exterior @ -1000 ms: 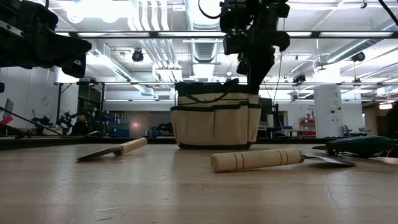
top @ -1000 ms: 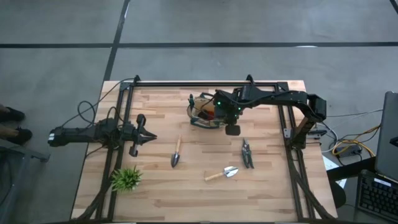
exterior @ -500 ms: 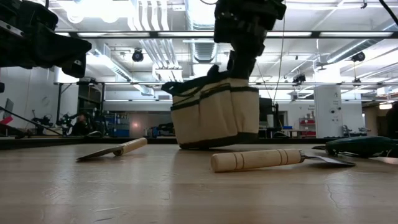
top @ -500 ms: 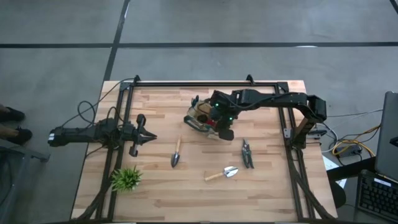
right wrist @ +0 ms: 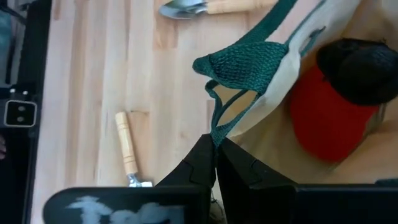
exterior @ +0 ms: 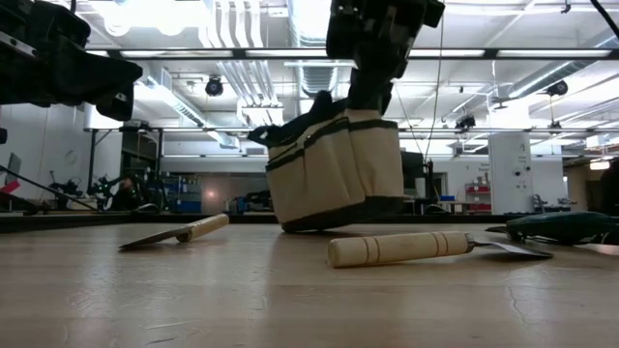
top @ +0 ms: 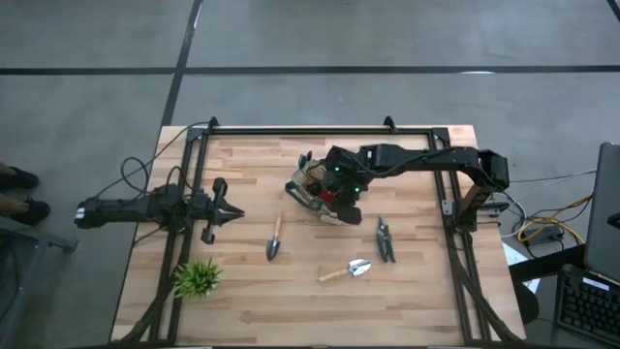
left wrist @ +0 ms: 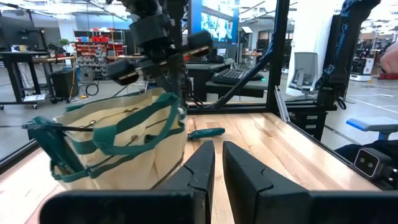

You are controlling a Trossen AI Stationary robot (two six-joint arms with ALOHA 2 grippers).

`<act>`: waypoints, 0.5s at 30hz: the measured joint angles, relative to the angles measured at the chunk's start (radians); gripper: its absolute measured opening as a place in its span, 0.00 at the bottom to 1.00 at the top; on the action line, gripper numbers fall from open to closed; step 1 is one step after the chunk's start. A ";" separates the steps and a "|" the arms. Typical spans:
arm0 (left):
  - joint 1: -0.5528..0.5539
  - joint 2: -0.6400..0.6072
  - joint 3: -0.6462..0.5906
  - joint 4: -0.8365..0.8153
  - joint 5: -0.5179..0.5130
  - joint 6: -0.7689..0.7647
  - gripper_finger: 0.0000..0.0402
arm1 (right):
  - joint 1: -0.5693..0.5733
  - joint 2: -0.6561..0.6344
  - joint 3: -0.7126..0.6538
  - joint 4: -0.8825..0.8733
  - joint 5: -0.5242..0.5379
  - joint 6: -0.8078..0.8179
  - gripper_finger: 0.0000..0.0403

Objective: Pick & Place Garden tools in Gardening bag
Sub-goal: Adjust the gardening bag

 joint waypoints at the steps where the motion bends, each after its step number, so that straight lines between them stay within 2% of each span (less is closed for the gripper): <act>1: 0.000 0.000 0.000 0.000 0.000 0.000 0.09 | 0.005 0.000 0.000 0.000 -0.002 0.000 0.03; 9: 0.000 0.000 0.000 0.000 0.000 0.000 0.09 | 0.033 0.000 -0.005 0.025 -0.001 0.011 0.03; 15: 0.000 0.000 0.000 0.000 0.000 0.000 0.09 | 0.044 0.000 -0.034 0.040 0.003 0.021 0.10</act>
